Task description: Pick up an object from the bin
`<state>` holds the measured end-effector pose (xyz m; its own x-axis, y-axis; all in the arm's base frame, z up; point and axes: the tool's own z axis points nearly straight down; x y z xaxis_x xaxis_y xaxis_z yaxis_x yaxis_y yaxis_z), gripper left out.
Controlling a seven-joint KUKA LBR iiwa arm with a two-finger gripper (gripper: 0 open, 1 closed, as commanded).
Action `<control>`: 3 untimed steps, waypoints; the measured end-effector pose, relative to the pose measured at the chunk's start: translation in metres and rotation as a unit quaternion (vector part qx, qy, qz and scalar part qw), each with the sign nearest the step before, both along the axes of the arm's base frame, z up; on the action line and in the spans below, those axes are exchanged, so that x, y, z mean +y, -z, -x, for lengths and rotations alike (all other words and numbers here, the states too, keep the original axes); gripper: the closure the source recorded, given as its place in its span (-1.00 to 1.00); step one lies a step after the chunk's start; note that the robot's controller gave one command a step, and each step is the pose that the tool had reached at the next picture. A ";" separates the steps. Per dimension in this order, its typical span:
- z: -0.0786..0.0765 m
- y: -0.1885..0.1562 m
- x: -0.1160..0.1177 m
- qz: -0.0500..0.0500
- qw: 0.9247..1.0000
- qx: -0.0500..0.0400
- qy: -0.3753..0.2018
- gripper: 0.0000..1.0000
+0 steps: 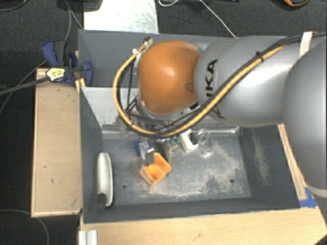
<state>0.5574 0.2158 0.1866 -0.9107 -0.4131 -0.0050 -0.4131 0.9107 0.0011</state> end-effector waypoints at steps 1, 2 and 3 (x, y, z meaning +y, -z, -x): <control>0.015 0.016 -0.014 0.000 1.000 0.000 0.013 -1.00; 0.007 0.024 -0.035 0.000 1.000 0.000 -0.005 -1.00; -0.020 0.095 -0.079 0.000 0.995 0.000 -0.104 -1.00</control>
Offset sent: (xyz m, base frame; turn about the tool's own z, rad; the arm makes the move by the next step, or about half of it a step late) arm -0.0032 -0.0467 -0.0281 -0.1200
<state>0.5774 0.1370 0.0913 -0.8054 -0.5928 -0.0048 -0.5928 0.8054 0.0009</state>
